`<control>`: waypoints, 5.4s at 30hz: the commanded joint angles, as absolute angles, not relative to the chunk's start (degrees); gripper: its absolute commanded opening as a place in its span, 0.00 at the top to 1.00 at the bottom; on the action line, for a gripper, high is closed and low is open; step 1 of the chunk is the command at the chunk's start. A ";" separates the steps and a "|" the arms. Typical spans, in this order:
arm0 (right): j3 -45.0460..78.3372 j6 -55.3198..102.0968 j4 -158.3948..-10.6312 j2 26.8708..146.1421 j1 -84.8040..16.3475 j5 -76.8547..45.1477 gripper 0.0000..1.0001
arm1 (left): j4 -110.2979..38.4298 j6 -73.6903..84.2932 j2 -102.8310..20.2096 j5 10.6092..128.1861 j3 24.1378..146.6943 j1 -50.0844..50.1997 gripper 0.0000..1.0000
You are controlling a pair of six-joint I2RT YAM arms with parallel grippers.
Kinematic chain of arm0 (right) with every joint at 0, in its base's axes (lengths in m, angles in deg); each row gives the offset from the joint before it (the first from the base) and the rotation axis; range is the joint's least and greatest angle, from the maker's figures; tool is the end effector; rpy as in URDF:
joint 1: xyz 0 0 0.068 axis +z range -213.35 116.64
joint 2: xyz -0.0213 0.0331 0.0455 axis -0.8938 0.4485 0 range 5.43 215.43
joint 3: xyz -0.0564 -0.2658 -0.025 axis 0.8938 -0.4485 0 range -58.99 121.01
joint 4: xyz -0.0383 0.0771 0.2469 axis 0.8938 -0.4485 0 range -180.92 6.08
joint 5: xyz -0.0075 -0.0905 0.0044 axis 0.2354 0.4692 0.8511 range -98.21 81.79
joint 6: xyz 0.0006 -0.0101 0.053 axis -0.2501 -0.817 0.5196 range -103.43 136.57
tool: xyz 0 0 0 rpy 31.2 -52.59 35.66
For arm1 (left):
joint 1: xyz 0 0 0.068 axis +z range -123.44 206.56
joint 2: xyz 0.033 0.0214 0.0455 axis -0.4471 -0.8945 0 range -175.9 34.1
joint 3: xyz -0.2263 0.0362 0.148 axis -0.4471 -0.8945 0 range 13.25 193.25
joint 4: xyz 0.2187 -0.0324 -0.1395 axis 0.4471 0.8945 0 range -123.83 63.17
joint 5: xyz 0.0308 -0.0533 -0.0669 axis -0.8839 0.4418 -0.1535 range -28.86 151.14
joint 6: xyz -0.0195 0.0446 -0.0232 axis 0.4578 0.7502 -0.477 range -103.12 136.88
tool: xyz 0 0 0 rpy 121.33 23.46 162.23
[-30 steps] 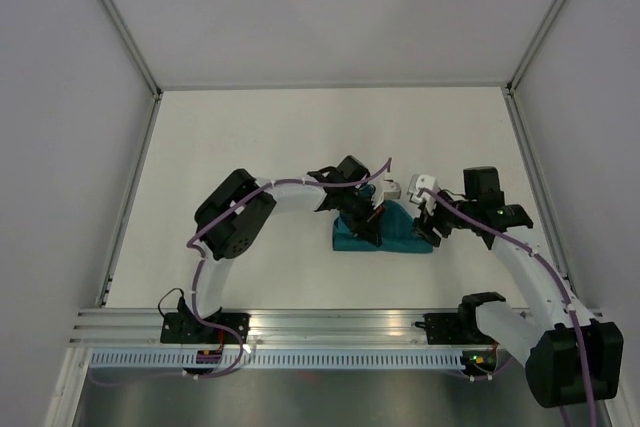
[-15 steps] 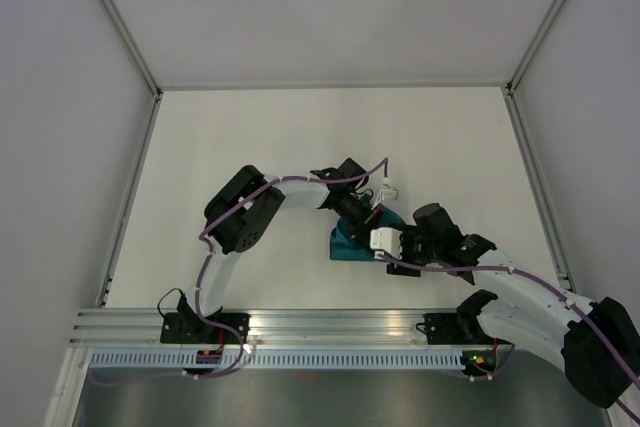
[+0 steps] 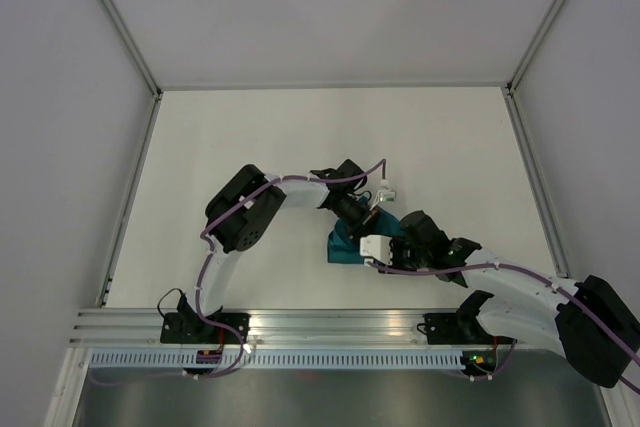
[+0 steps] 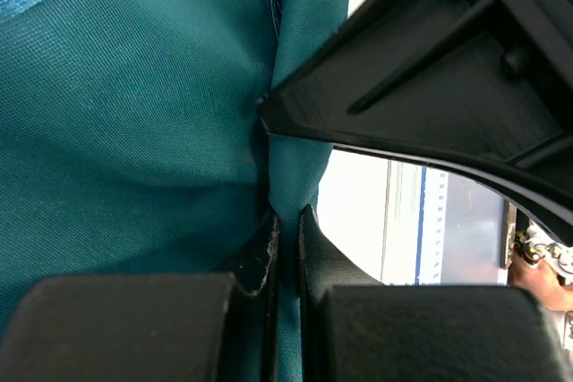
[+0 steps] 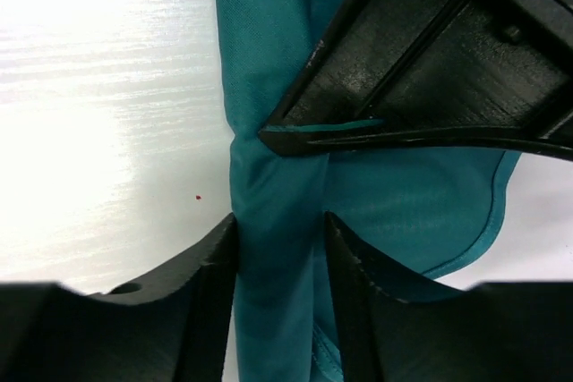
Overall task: Fold the napkin, place the utensils inside, and roll it up
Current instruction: Roll the napkin with the utensil
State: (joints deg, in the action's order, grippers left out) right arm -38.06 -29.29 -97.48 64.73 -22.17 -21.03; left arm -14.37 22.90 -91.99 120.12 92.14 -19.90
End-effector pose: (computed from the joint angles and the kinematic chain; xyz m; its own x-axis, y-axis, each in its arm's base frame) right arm 0.1314 0.1255 0.1498 0.1220 -0.8231 -0.5546 -0.9440 0.0763 -0.3209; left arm 0.2690 -0.3273 0.1031 -0.5652 0.6732 -0.4767 0.6705 0.0383 -0.7409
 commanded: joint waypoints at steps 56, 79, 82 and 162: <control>13.61 -46.71 -143.60 129.52 -42.26 -43.98 1.00 | -65.82 27.59 -40.51 39.51 45.23 -38.02 0.54; 17.39 -44.51 -144.56 132.87 -42.79 -43.28 1.00 | -58.18 36.83 -68.73 46.90 57.19 -46.22 0.50; 17.30 -44.60 -144.56 132.87 -42.96 -43.28 1.00 | -57.56 35.69 -69.35 47.86 57.28 -45.17 0.52; -31.31 -33.26 -94.63 80.83 -25.12 -19.02 0.89 | -15.72 15.48 -92.92 107.11 84.88 -14.40 0.89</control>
State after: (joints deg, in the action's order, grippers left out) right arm -31.48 -33.03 -92.93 77.70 -25.09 -21.12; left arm -23.44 13.83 -89.30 118.24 86.98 -14.50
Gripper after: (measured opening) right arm 0.161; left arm 0.145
